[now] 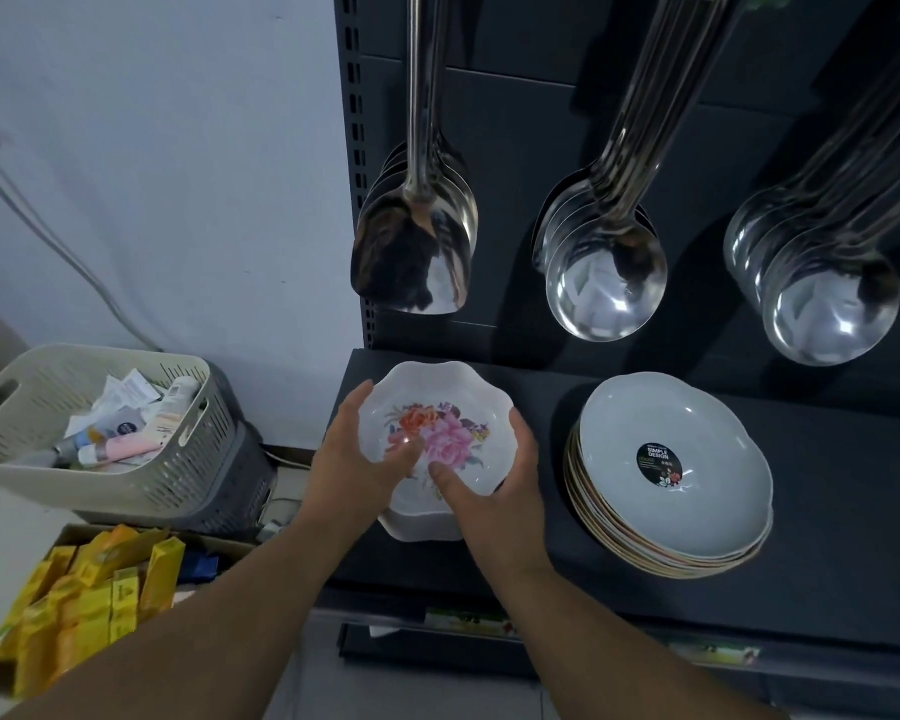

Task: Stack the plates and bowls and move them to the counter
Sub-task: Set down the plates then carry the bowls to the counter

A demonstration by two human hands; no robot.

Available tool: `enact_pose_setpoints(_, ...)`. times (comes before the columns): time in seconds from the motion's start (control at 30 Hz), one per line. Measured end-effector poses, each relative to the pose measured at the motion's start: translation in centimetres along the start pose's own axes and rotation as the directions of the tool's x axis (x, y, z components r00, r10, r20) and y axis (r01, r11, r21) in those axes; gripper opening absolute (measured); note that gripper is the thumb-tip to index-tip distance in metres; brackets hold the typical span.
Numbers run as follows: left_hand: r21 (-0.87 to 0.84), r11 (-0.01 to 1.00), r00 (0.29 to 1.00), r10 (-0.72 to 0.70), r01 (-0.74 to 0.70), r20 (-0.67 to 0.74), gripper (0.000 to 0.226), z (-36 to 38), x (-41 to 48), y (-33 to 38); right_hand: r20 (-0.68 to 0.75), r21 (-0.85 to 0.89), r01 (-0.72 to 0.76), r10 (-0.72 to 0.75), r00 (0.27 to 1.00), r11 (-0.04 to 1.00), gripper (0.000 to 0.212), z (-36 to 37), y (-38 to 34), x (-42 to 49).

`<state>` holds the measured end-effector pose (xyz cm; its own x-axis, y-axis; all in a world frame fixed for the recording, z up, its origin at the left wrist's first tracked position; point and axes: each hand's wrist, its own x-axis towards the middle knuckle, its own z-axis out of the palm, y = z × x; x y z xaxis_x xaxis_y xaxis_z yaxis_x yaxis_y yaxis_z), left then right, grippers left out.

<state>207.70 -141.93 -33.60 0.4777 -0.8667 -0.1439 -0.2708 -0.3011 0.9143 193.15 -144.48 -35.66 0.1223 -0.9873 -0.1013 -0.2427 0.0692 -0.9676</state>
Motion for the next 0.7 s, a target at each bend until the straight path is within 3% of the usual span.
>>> enact_pose_setpoints(0.3, 0.048, 0.999, 0.999, -0.014, 0.013, 0.036, 0.078, -0.5, 1.6, 0.0, -0.012, -0.057, 0.02, -0.021, 1.0, 0.998, 0.098, 0.6, -0.2, 0.9)
enact_pose_setpoints(0.7, 0.065, 0.998, 0.999, -0.009, 0.012, -0.045, 0.074, -0.4, -1.7, -0.7, 0.018, -0.127, -0.01, 0.012, 1.0, 0.992, 0.094, -0.5, -0.1, 0.1)
